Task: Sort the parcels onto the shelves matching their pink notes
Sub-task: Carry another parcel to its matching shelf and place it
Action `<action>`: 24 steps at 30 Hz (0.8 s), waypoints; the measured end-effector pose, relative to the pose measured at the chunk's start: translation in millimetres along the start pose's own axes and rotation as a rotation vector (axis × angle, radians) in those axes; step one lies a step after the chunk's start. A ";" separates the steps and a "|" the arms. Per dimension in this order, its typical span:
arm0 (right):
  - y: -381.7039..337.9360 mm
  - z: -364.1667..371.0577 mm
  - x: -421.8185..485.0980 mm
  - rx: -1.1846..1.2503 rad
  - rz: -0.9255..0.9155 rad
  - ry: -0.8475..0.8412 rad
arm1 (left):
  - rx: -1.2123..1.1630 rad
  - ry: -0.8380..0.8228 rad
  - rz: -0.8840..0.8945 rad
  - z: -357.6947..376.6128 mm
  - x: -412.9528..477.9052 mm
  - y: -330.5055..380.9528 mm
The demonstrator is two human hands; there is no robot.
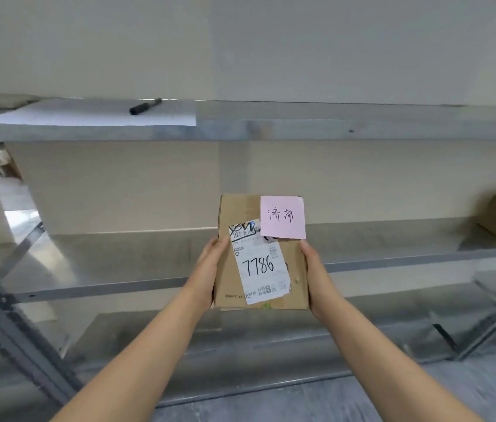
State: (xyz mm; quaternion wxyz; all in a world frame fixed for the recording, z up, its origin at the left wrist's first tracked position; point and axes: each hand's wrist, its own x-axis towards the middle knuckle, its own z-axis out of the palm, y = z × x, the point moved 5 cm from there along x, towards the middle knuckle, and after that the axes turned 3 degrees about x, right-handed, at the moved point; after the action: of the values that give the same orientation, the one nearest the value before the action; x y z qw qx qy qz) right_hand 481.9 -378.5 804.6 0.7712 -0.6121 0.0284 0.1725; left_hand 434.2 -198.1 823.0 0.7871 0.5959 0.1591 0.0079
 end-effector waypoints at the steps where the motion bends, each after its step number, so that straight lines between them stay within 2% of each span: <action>1: -4.0 -12.0 -3.6 0.011 -0.004 0.024 | 0.003 -0.023 -0.003 12.8 0.9 -2.2; 10: -16.2 -107.7 -30.6 0.120 -0.043 0.196 | 0.062 -0.170 -0.058 106.7 0.5 -29.0; 24: -30.3 -224.9 -83.3 0.104 -0.115 0.371 | 0.089 -0.344 -0.056 227.9 -16.1 -67.3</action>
State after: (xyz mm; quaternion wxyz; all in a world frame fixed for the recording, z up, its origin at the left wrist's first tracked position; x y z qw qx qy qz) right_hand 450.5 -618.1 798.2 0.7919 -0.5934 0.1438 0.0105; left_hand 466.2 -434.1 818.1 0.7754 0.6181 0.0388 -0.1233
